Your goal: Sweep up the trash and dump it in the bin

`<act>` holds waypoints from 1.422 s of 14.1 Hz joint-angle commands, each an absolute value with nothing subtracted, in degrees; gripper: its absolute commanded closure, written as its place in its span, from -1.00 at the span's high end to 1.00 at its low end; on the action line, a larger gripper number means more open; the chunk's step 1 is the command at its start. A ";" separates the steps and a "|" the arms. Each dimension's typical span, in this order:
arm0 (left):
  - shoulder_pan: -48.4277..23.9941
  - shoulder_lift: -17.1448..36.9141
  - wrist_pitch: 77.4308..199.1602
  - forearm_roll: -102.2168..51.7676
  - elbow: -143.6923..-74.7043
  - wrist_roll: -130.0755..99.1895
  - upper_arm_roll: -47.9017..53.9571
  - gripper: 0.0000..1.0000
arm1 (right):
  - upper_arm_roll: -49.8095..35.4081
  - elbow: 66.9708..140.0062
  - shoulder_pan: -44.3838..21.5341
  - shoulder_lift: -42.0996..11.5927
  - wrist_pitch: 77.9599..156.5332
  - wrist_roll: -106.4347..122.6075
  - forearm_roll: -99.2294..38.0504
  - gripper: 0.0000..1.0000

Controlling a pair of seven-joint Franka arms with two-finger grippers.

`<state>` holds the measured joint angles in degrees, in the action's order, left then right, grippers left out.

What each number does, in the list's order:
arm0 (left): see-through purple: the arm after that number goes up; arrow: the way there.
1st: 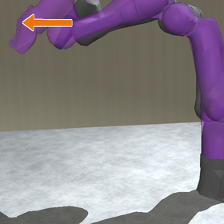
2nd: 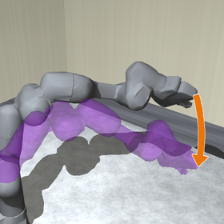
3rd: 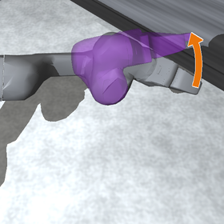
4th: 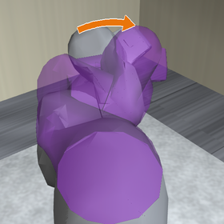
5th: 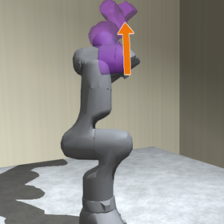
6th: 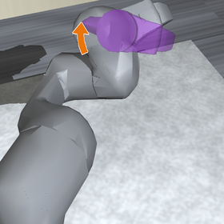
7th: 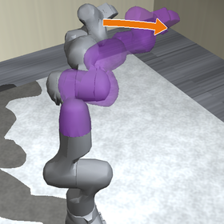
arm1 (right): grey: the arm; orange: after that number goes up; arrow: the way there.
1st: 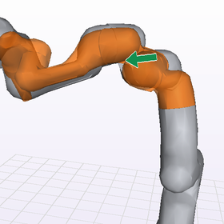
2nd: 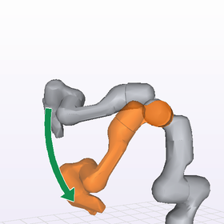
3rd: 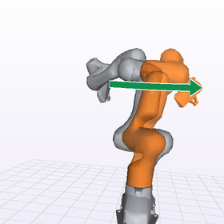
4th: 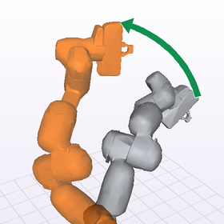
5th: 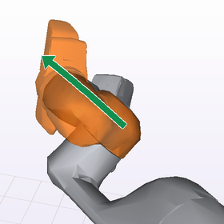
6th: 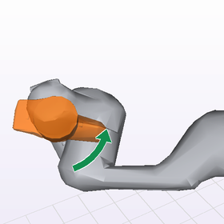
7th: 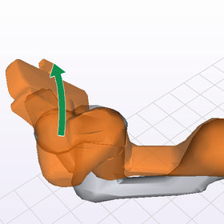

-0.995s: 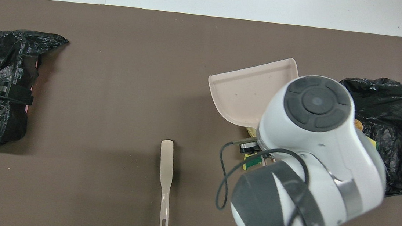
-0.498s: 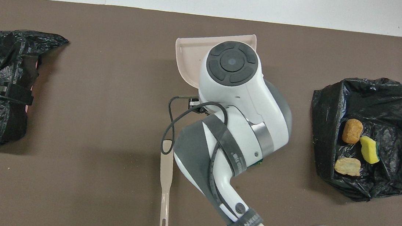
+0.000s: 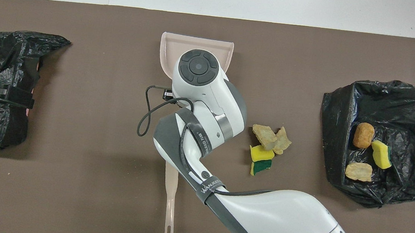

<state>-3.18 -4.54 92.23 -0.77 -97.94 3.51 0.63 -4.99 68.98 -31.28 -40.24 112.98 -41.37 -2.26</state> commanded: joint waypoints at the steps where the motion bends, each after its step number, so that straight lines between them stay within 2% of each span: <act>1: -3.60 -5.71 92.02 -0.44 -99.05 3.16 0.18 1.00 | -6.06 67.15 -30.50 -42.36 113.91 -40.52 -4.22 -1.00; 5: -3.60 -5.71 92.11 -0.44 -99.05 3.16 0.18 1.00 | -6.15 69.43 -31.03 -42.28 114.78 -38.50 -5.45 -0.96; 6: -3.60 -5.71 92.02 -0.44 -99.05 3.16 0.18 1.00 | -6.15 69.52 -30.59 -42.28 114.52 -37.54 -5.36 -0.62; 7: -3.60 -5.71 92.02 -0.44 -99.05 3.16 0.18 1.00 | -6.15 69.43 -30.67 -42.19 114.52 -37.27 -5.36 -0.02; 9: -3.60 -5.71 92.02 -0.35 -99.05 3.16 0.18 1.00 | -6.07 69.43 -30.41 -40.70 114.08 -36.65 -4.75 0.99; 11: -3.60 -5.71 92.02 -0.35 -99.05 3.16 0.18 1.00 | -6.06 69.96 -30.59 -37.19 113.30 -37.26 -5.97 1.00; 14: -3.60 -5.71 92.72 -0.44 -99.05 3.25 0.18 1.00 | -6.15 74.43 -30.06 -29.74 107.25 -36.22 -8.85 1.00; 18: -3.60 -5.71 92.11 -0.44 -99.05 3.16 0.18 1.00 | -6.15 88.03 -32.16 -17.52 106.35 -36.04 -11.32 1.00; 20: -3.69 -5.71 91.93 -0.44 -99.05 3.16 0.26 1.00 | -6.15 94.36 -34.53 -13.55 107.13 -35.68 -13.00 1.00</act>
